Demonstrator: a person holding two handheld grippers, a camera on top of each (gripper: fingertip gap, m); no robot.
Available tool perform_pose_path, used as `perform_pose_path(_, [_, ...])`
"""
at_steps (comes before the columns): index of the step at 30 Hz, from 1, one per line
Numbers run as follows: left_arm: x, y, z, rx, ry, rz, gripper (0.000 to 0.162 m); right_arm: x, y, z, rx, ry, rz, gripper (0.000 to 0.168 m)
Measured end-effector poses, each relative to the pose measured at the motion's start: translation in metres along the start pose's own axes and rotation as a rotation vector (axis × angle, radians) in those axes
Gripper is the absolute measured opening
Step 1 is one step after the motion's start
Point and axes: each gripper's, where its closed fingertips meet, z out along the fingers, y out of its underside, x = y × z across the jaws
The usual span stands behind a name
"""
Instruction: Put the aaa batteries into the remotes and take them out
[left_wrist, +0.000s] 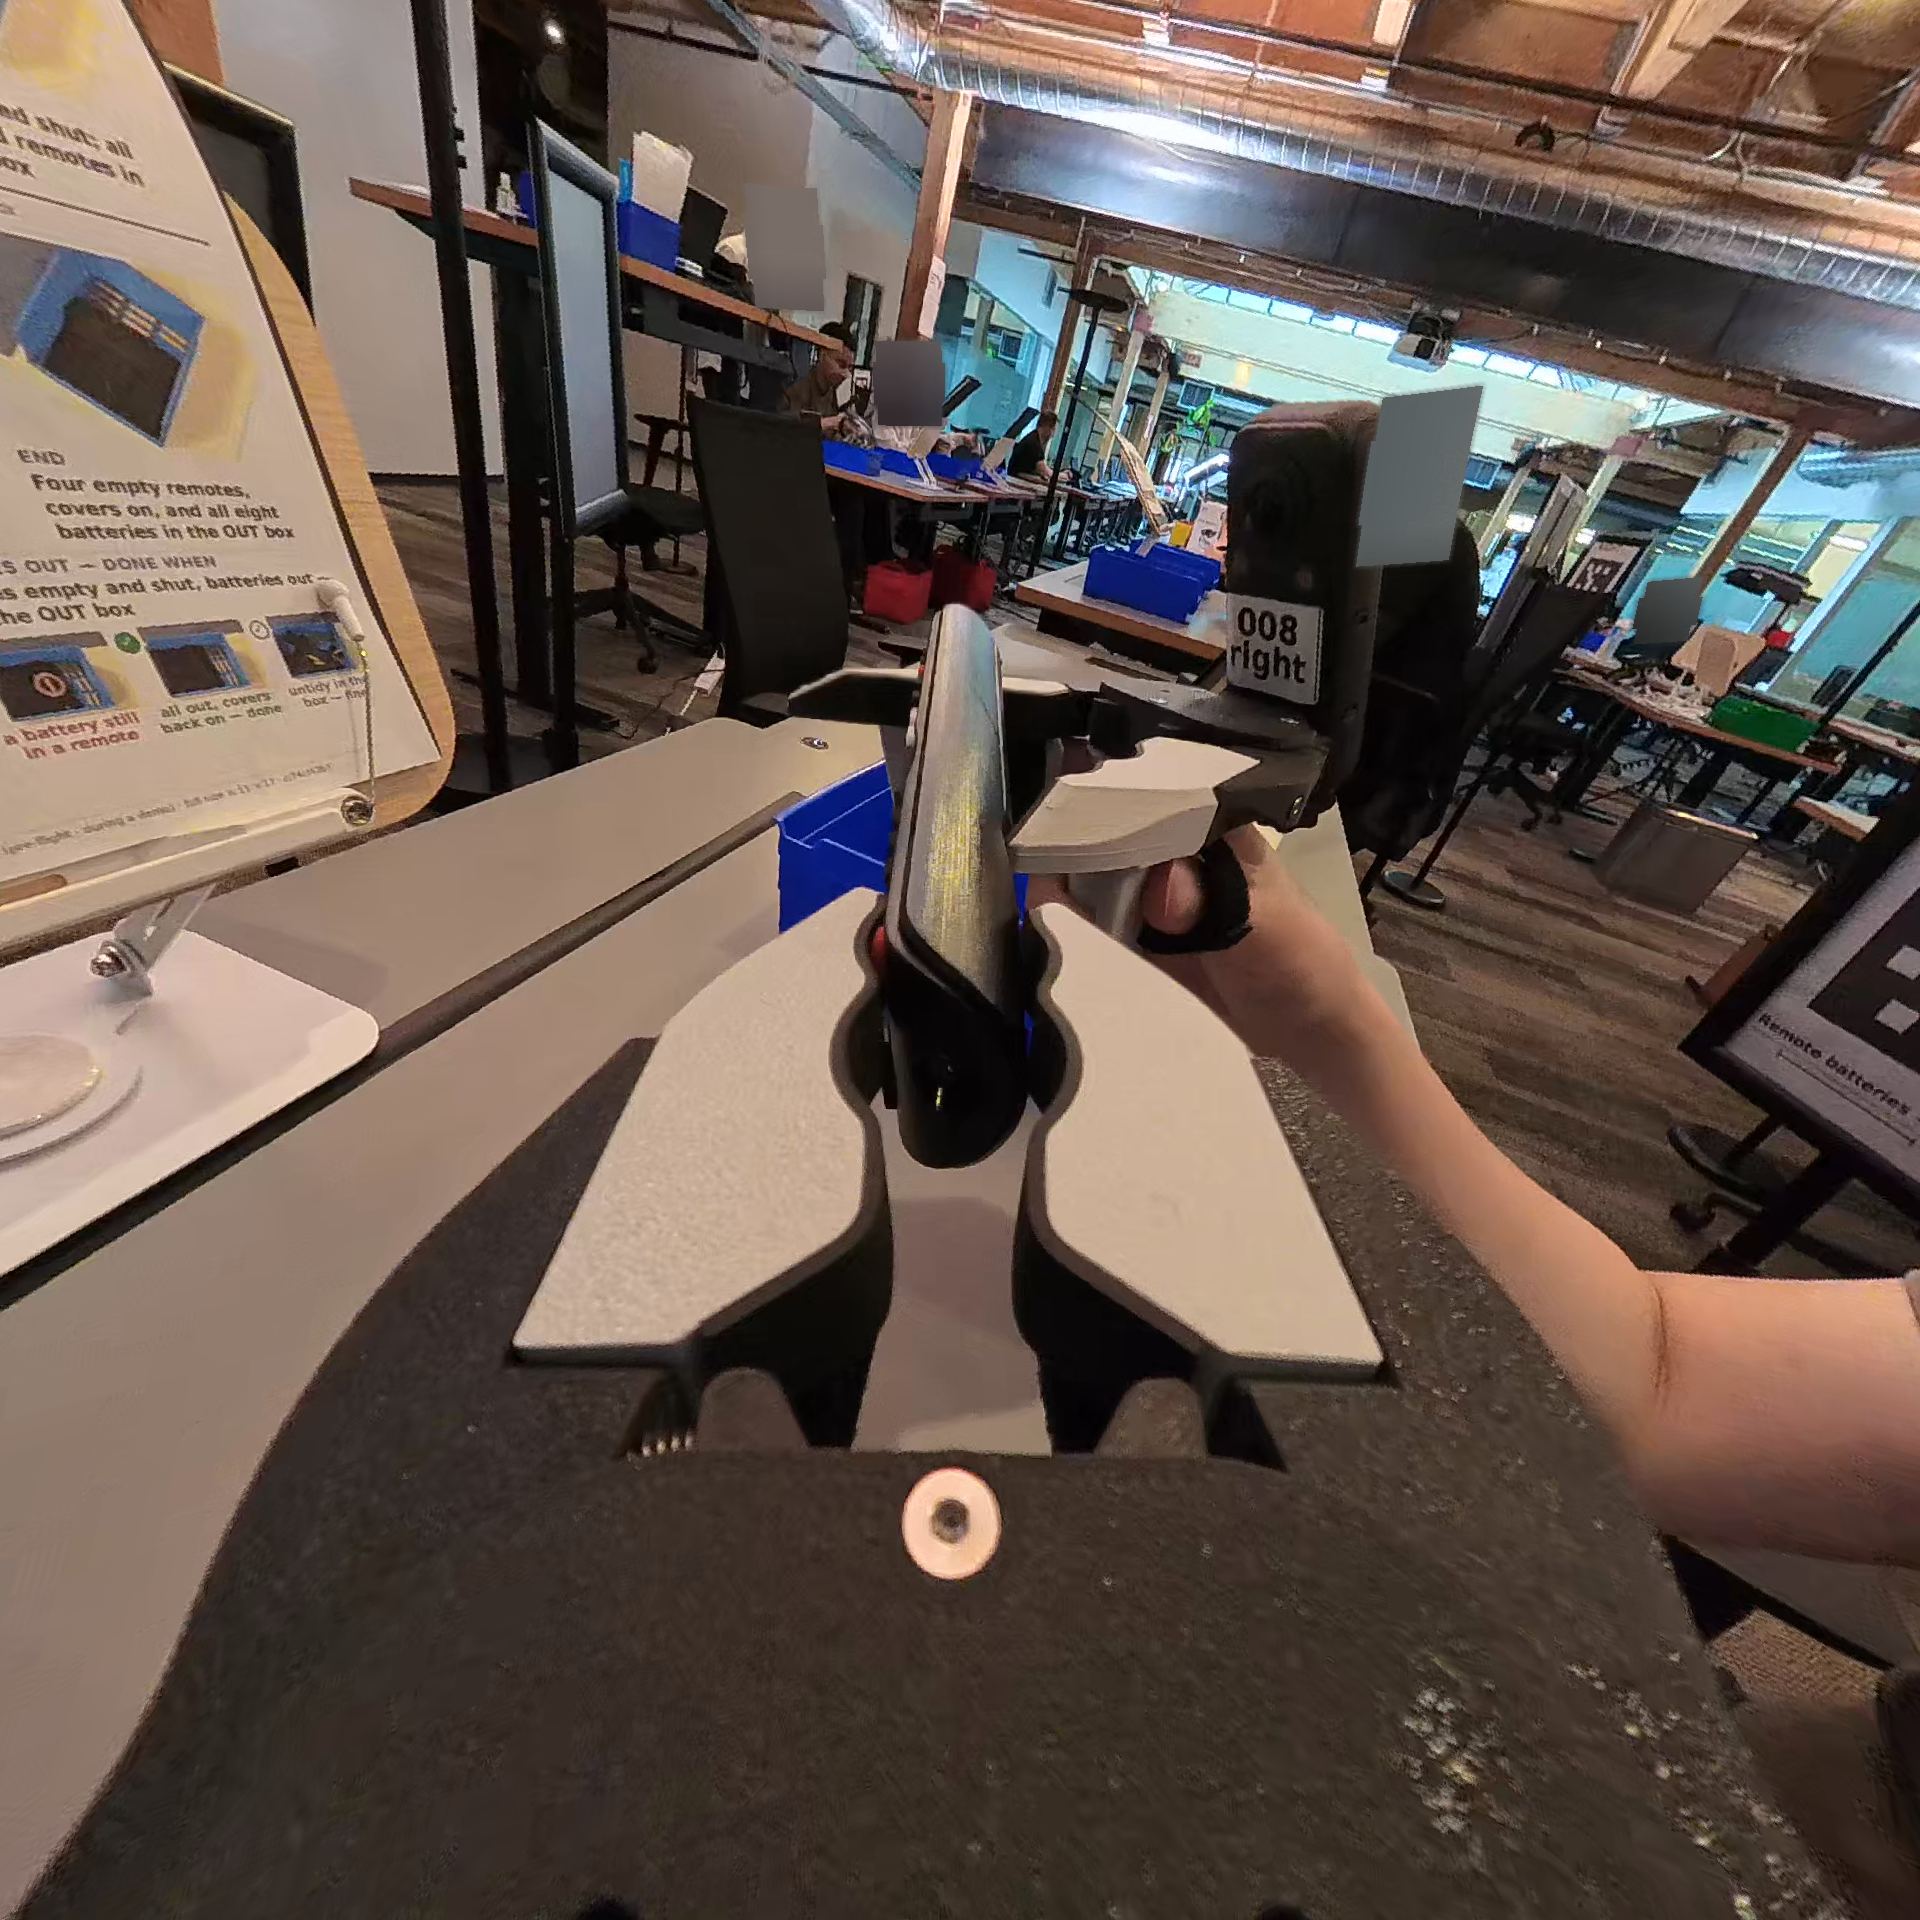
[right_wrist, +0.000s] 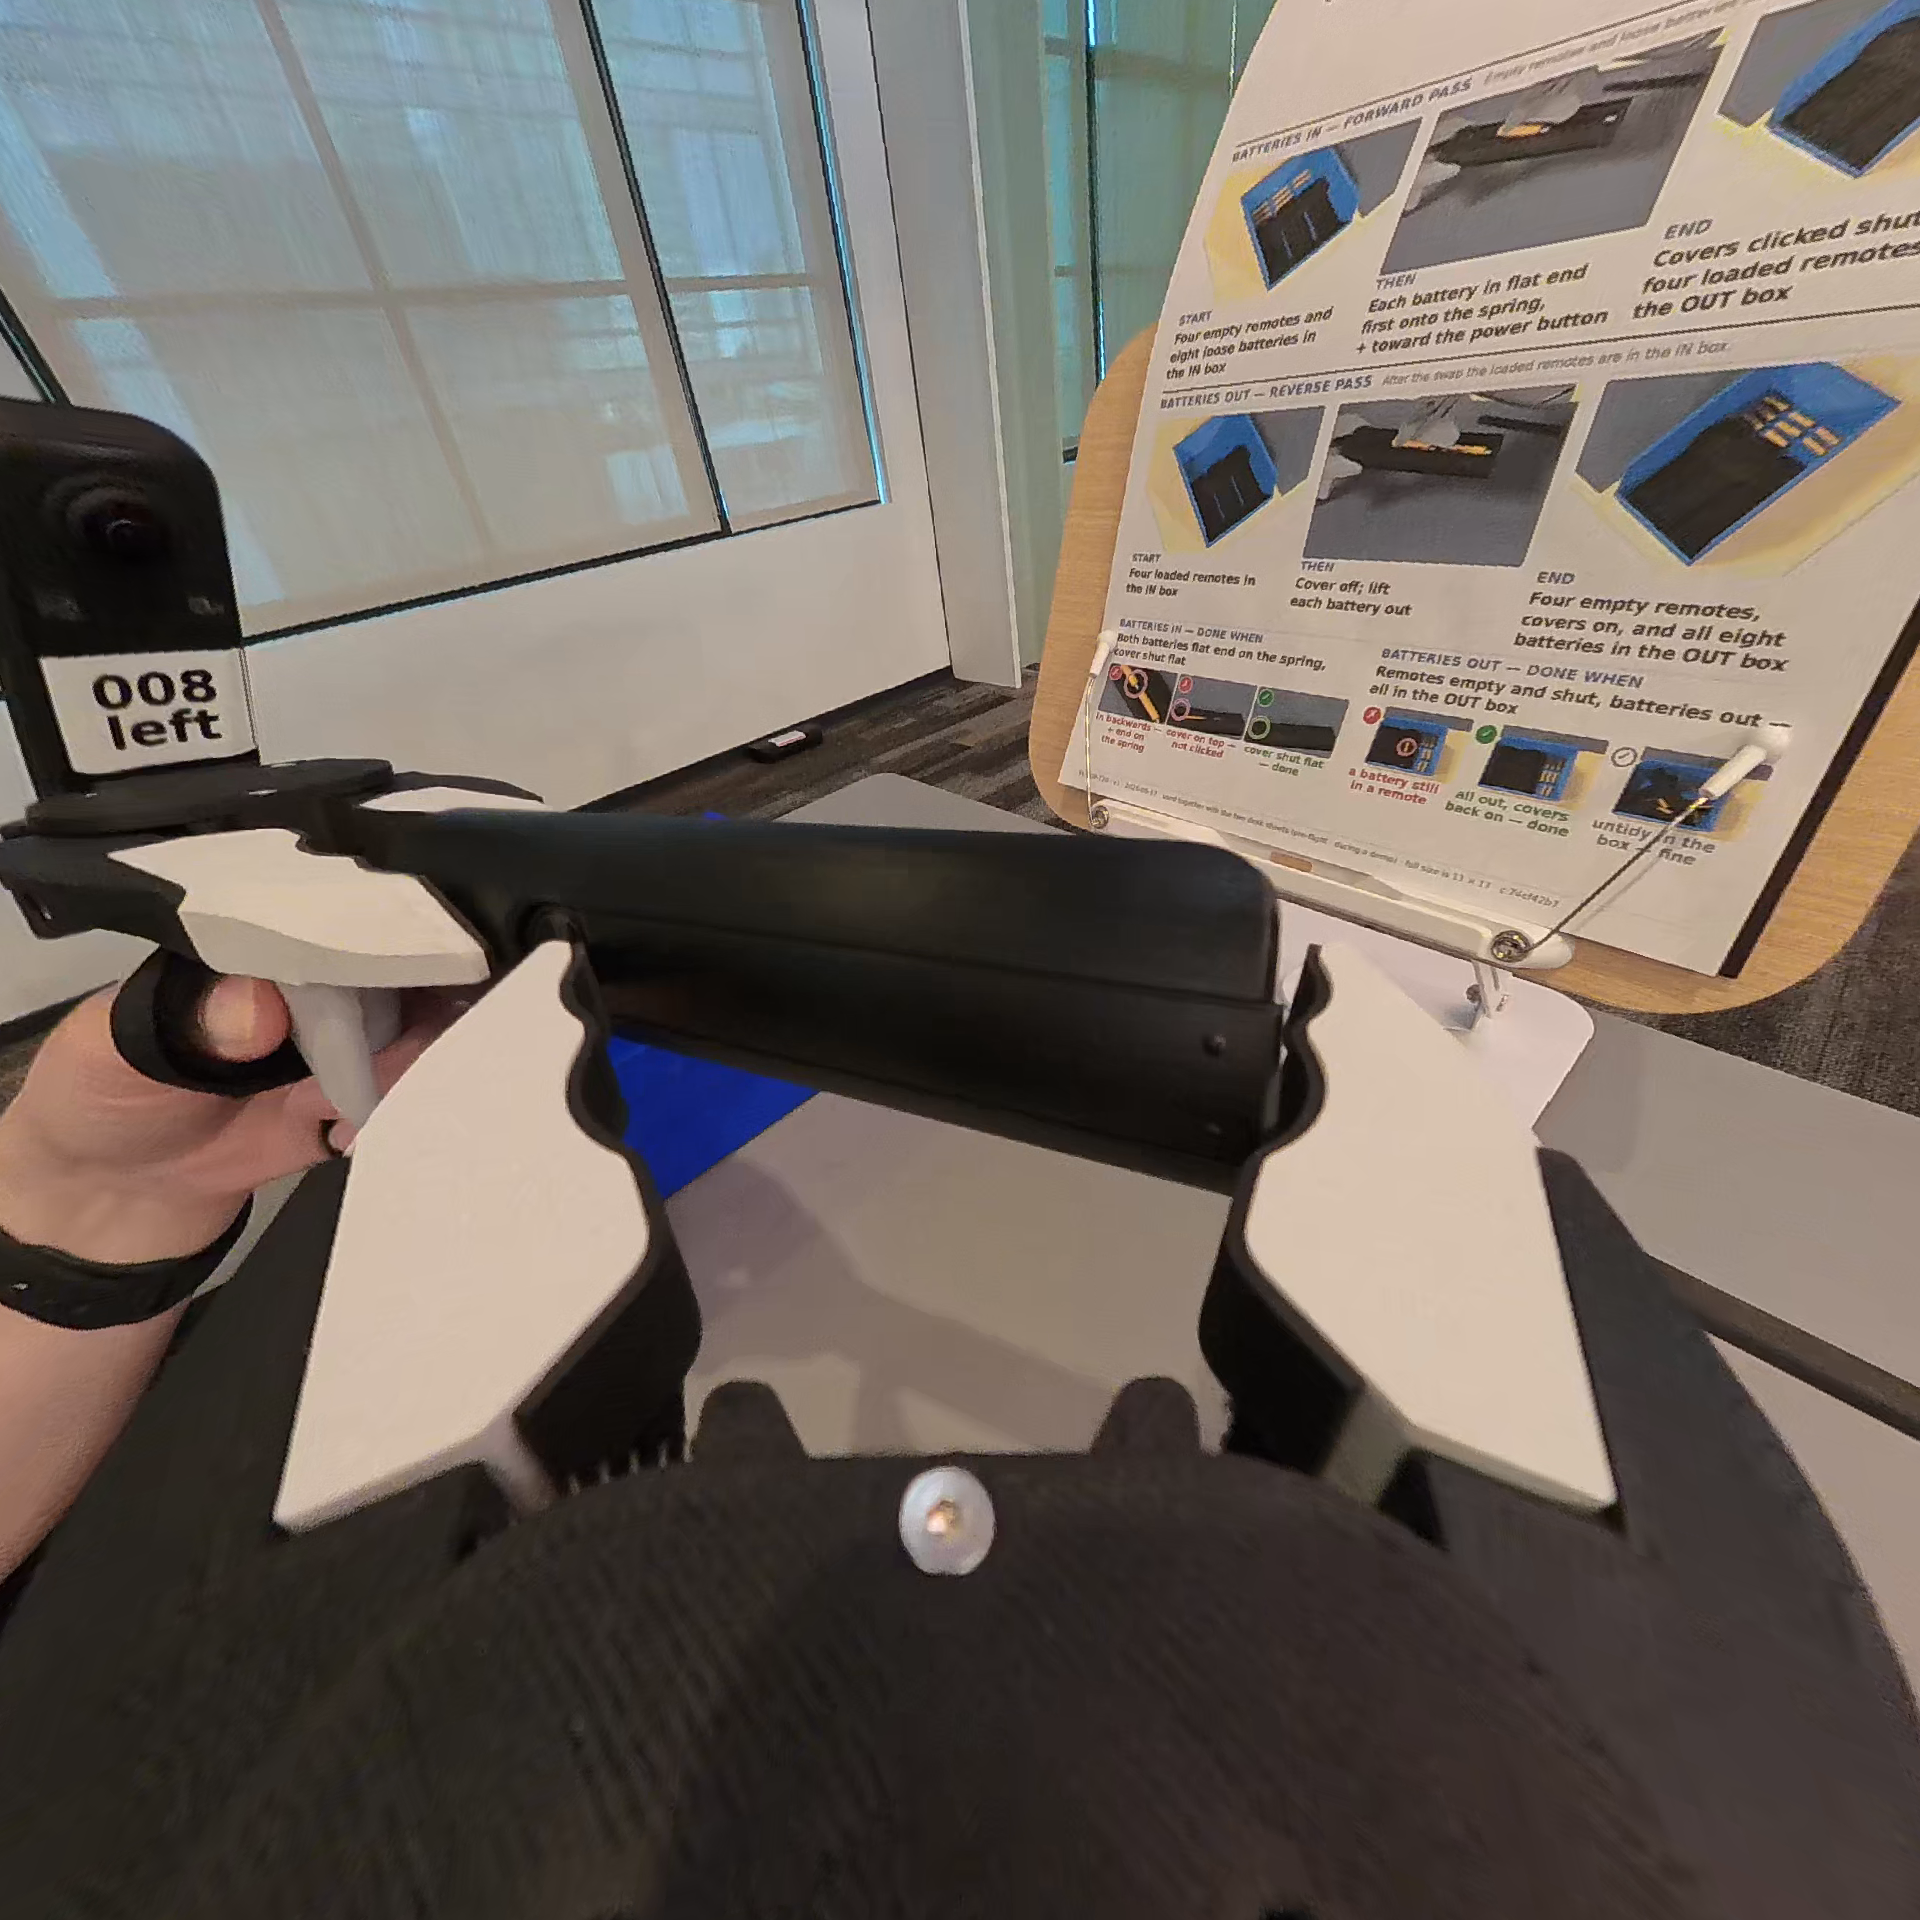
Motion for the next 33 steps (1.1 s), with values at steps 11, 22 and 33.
perform_pose_path(11, [0.006, -0.002, 0.0, 0.026, 0.056, -0.014, 0.023, -0.005, -0.009, -0.008, 0.01, 0.01, -0.049, 0.119])
perform_pose_path(22, [0.009, -0.008, -0.01, 0.052, 0.179, -0.11, 0.023, -0.021, -0.03, -0.028, 0.13, -0.188, 0.039, 0.075])
perform_pose_path(33, [0.008, -0.02, -0.012, 0.154, 0.226, -0.215, 0.023, -0.03, -0.033, -0.03, 0.196, -0.364, 0.152, 0.05])
